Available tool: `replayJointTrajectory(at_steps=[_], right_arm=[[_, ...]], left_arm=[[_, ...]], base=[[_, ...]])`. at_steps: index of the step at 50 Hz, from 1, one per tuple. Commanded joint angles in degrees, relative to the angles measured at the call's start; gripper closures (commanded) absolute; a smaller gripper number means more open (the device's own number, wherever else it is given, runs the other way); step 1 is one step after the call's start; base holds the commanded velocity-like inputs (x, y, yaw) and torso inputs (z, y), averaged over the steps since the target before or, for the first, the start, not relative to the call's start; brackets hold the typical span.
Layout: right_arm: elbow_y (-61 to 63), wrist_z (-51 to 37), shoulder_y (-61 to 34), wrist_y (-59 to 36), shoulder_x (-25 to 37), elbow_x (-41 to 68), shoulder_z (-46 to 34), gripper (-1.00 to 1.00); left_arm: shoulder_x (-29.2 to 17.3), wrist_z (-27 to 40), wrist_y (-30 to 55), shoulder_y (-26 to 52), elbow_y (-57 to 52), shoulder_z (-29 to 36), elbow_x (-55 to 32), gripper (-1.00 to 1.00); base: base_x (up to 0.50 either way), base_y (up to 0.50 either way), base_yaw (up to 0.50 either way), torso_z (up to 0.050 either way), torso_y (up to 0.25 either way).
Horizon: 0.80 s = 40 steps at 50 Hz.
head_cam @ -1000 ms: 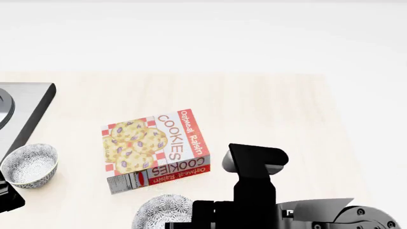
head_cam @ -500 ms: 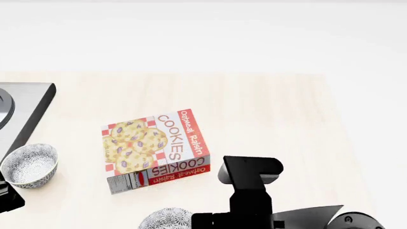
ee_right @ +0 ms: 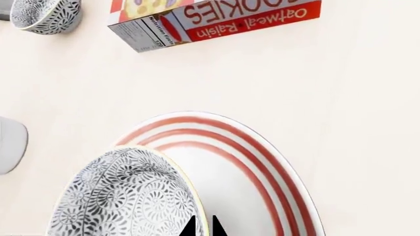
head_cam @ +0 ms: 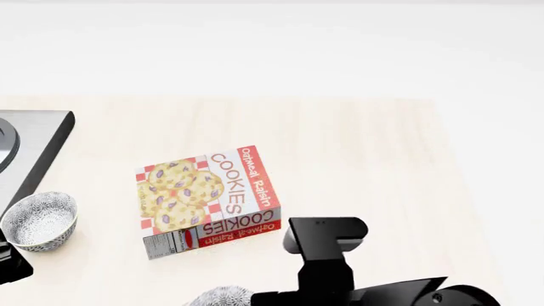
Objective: Pick the akita bowl next to the plate and place it on the plate.
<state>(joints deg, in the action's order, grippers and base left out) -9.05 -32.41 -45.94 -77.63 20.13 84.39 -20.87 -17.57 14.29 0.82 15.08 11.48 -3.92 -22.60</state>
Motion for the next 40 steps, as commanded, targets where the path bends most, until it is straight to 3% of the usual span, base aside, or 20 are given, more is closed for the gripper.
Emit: replayJointTrajectory(at_steps=[1, 23, 24, 40], right_arm=[[-0.57, 3.05, -0.33, 1.54, -0.2, -2.11, -2.07, 1.0], [0.98, 5.15, -0.46, 2.31, 0.53, -3.63, -4.89, 1.0], [0.17, 4.75, -0.57, 2.69, 0.38, -3.85, -4.72, -1.0], [4.63, 1.75, -1.62, 1.21, 1.96, -1.35, -4.46, -1.0]], left_arm=[[-0.05, 0.0, -0.33, 0.07, 0.37, 0.15, -0.01, -1.0], [-0.27, 0.25, -0.4, 0.18, 0.54, 0.41, -0.14, -1.0], [-0.31, 0.34, -0.22, 0.09, 0.26, 0.42, -0.19, -1.0], [-0.34, 0.47, -0.62, 0.0, 0.44, 0.66, -0.15, -1.0]], base=[[0.0, 0.0, 0.0, 0.0, 0.0], [0.0, 0.0, 0.0, 0.0, 0.0], [0.0, 0.0, 0.0, 0.0, 0.0], [0.0, 0.0, 0.0, 0.0, 0.0]])
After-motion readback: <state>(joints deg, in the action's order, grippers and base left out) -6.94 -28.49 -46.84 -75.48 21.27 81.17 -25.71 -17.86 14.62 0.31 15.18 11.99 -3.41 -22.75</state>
